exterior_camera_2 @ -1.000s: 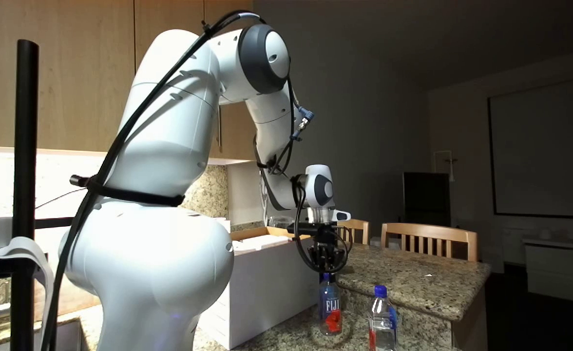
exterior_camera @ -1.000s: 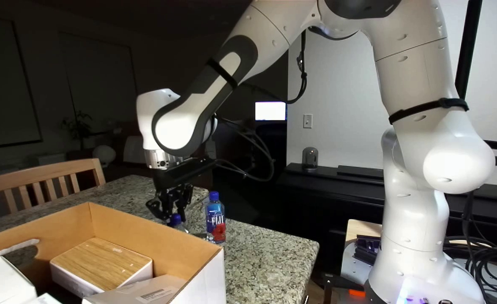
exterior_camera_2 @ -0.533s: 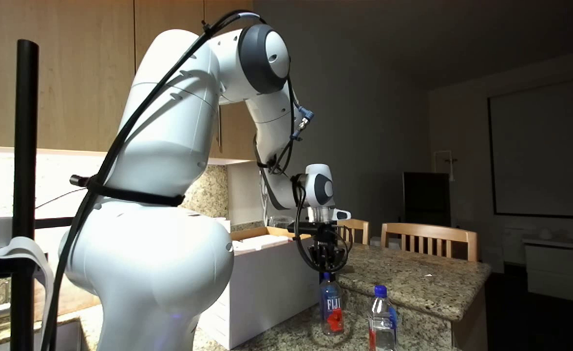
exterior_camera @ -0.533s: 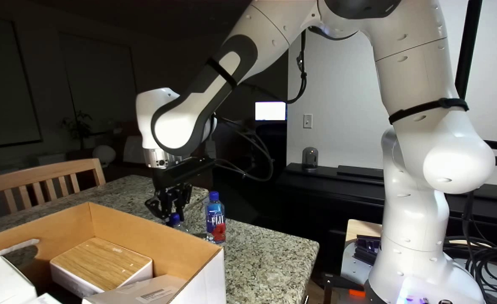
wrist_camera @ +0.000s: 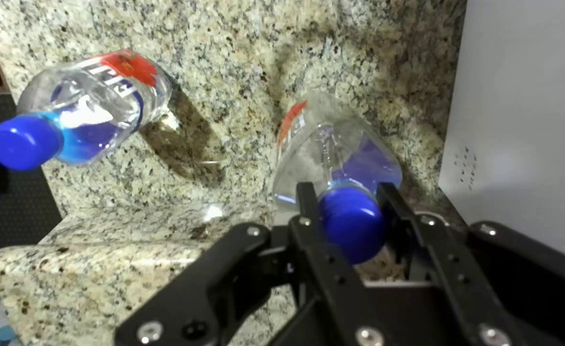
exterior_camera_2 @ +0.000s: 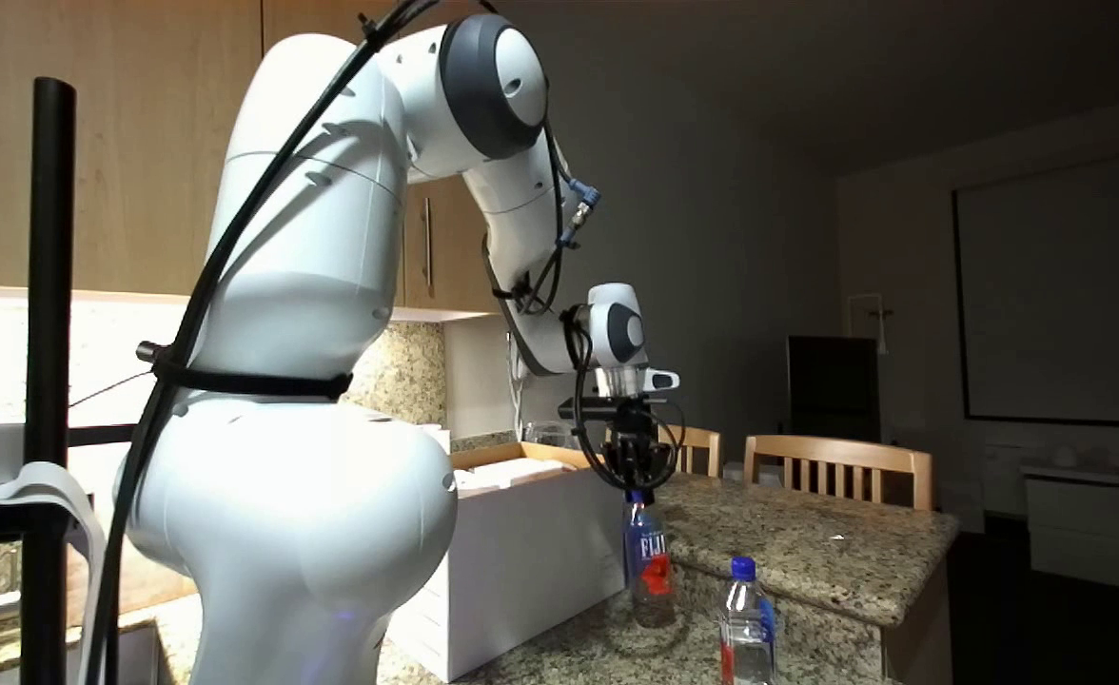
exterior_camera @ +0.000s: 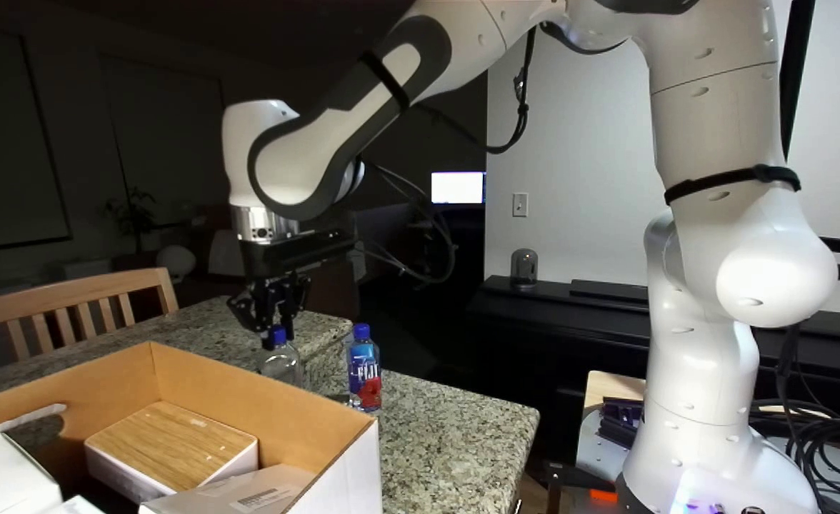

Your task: Put the two bottles in the white box

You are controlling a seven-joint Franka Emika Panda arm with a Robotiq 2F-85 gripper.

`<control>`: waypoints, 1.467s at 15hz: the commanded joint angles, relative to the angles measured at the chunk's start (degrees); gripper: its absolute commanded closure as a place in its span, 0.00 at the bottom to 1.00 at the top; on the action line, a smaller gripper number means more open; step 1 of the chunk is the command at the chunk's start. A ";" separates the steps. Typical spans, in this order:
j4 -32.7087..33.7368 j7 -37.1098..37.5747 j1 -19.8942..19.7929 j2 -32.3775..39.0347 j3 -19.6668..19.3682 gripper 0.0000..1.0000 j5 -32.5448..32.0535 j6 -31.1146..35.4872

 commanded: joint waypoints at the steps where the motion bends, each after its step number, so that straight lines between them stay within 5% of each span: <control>1: -0.22 3.36 0.10 -8.25 0.98 0.84 -2.56 -5.63; 6: 6.27 6.26 -0.25 -13.71 5.11 0.85 -4.82 -18.33; 12: 20.07 9.00 0.71 -11.80 11.04 0.85 -6.45 -30.56; 17: 29.31 9.13 2.31 -6.06 13.22 0.85 -6.60 -34.15; 22: 34.19 7.63 5.04 0.56 12.31 0.85 -6.18 -30.76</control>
